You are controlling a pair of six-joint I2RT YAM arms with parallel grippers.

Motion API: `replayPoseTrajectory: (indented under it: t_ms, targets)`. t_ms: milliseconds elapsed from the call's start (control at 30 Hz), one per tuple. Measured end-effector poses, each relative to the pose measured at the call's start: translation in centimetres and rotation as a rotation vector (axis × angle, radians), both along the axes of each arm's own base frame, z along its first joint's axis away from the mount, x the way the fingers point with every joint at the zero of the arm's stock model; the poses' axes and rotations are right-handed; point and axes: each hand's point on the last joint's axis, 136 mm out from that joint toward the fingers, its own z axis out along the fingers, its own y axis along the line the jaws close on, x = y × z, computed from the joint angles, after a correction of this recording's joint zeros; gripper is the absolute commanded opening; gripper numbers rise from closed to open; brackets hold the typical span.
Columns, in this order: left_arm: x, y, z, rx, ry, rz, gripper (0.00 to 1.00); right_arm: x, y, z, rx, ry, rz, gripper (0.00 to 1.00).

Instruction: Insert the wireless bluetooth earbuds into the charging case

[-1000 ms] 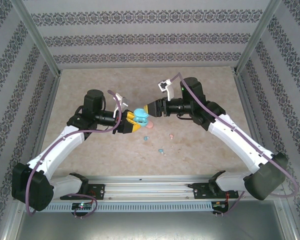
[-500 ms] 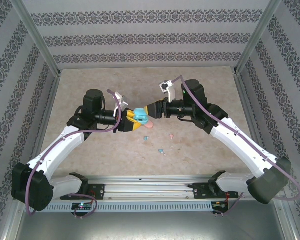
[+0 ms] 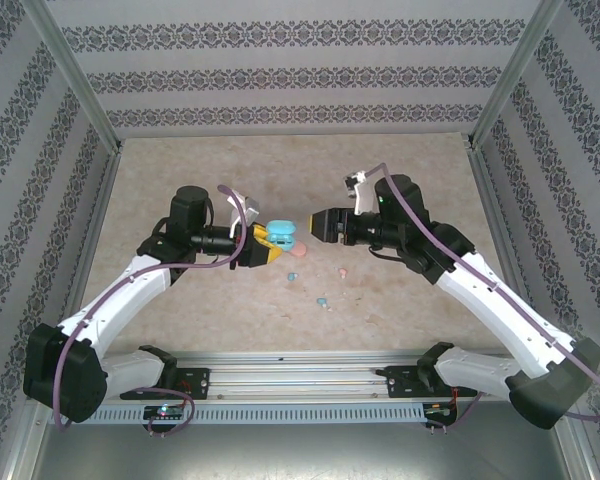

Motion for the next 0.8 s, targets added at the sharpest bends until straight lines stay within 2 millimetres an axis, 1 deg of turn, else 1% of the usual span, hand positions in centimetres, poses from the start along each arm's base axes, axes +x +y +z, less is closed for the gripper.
replayPoseTrajectory:
  t_ms: [100, 200, 267, 367, 533, 600, 800]
  targets:
    - [-0.1, 0.2, -1.5, 0.016, 0.030, 0.016, 0.00, -0.1, -0.9, -2.3, -0.020, 0.064, -0.060, 0.57]
    - [-0.2, 0.4, -3.1, 0.029, 0.069, 0.032, 0.00, -0.1, -1.7, -5.5, -0.058, 0.150, -0.121, 0.54]
    - [-0.2, 0.7, -4.0, 0.038, 0.087, 0.048, 0.00, -0.2, -1.9, -7.6, -0.089, 0.204, -0.148, 0.52]
    - [-0.3, 1.3, -4.9, 0.048, 0.100, 0.073, 0.00, -0.2, -1.7, -10.3, -0.141, 0.269, -0.163, 0.49]
    - [-0.8, 2.2, -5.1, 0.047, 0.088, 0.105, 0.00, 0.3, -0.6, -14.1, -0.240, 0.343, -0.133, 0.47]
    - [-0.9, 2.5, -5.1, 0.047, 0.080, 0.116, 0.00, 0.9, 0.1, -15.2, -0.276, 0.355, -0.109, 0.47]
    - [-1.8, 3.2, -5.6, 0.047, 0.075, 0.143, 0.00, 2.7, 3.8, -17.6, -0.373, 0.322, 0.056, 0.47]
